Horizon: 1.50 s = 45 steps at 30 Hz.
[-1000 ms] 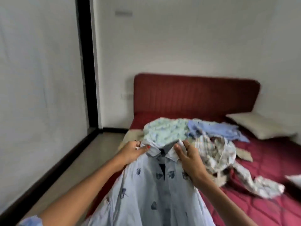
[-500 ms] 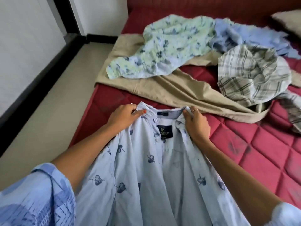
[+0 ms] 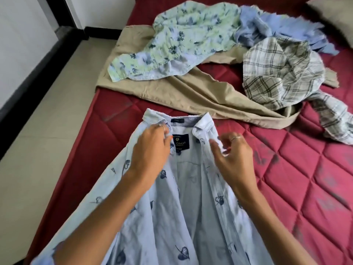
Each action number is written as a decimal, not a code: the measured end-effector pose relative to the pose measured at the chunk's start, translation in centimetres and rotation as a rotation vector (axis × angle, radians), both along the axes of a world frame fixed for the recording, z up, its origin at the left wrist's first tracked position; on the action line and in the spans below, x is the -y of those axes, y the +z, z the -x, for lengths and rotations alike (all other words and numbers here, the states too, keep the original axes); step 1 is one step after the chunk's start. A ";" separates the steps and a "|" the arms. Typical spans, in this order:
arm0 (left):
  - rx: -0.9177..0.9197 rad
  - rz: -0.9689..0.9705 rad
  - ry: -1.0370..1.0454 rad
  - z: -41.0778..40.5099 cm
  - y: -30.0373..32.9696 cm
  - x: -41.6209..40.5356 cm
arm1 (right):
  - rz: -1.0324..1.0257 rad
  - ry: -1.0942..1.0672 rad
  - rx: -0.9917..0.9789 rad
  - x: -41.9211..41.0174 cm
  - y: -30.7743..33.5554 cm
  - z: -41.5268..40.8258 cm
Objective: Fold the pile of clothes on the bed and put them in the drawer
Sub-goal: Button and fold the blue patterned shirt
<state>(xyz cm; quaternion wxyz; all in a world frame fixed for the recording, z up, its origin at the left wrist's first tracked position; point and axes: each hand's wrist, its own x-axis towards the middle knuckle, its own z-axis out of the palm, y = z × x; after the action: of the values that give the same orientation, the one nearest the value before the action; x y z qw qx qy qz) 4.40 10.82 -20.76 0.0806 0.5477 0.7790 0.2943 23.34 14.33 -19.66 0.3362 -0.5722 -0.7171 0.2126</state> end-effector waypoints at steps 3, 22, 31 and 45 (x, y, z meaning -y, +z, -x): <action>0.092 0.137 -0.008 -2.4 -1.9 0.9 | 0.077 0.044 0.116 2.0 -1.1 0.5; 0.369 0.047 0.172 -3.6 -3.3 2.0 | 0.359 -0.047 -0.040 1.2 -0.5 -0.7; 0.362 -0.112 0.126 -4.2 1.0 3.7 | 0.332 -0.038 -0.134 1.6 3.3 0.9; 0.761 -0.129 0.164 -6.3 0.3 5.5 | 0.365 -0.025 -0.216 5.3 1.5 4.3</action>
<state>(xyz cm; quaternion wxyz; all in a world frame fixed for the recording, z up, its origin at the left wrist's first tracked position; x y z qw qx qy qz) 10.72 5.34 -20.45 0.3051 0.3395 0.7147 0.5300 19.03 9.03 -18.14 0.3045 -0.6064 -0.6194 0.3949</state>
